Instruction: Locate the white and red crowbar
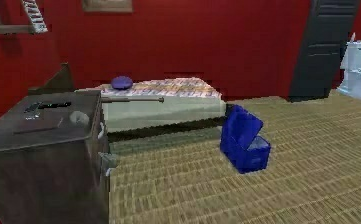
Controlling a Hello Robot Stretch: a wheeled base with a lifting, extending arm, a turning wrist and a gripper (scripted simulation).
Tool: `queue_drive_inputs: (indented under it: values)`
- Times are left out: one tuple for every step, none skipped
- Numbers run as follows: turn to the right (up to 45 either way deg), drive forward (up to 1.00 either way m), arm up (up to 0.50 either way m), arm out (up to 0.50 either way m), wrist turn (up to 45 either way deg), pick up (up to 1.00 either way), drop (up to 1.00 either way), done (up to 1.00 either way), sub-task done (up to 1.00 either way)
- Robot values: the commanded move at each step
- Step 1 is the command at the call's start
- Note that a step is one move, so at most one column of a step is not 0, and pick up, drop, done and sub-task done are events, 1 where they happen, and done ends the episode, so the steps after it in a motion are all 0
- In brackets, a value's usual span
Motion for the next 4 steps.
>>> queue_drive_inputs:
  values:
    - [0.0, 0.90, 0.00, 0.00, 0.0, 0.00, 0.00, 0.00, 0.00]
    - [-15.0, 0.00, 0.00, 0.00, 0.0, 0.00, 0.00, 0.00, 0.00]
    - [0.0, 0.55, 0.00, 0.00, 0.0, 0.00, 0.00, 0.00, 0.00]
    - [-39.0, 0.00, 0.00, 0.00, 0.0, 0.00, 0.00, 0.00, 0.00]
